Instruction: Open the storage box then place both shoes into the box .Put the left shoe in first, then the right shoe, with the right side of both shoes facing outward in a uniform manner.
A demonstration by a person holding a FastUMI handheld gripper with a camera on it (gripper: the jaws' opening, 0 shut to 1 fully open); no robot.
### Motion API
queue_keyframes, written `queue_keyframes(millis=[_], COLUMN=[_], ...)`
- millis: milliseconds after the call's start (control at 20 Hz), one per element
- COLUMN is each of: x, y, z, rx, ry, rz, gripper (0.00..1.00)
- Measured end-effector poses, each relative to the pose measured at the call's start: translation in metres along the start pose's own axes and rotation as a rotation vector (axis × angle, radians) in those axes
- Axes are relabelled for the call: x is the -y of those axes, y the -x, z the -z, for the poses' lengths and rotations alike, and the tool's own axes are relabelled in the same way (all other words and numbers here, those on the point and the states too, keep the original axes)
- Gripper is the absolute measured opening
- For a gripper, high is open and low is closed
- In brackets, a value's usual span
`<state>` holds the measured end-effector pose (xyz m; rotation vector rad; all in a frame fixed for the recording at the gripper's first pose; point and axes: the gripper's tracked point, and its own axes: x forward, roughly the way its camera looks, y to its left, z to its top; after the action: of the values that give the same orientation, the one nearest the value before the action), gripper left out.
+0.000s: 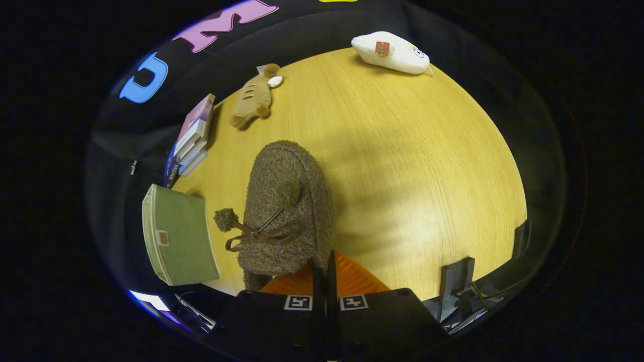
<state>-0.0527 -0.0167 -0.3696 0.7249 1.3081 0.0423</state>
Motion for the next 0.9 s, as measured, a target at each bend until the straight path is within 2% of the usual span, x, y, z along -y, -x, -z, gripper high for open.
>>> queue_keyframes(millis=[550,900], x=[-0.213,-0.324], y=[0.037,0.031], z=[-0.005,0.021], rx=[0.053,0.014], ry=[0.059,0.113], rz=[-0.217,-0.288], gripper=[0.05,0.05])
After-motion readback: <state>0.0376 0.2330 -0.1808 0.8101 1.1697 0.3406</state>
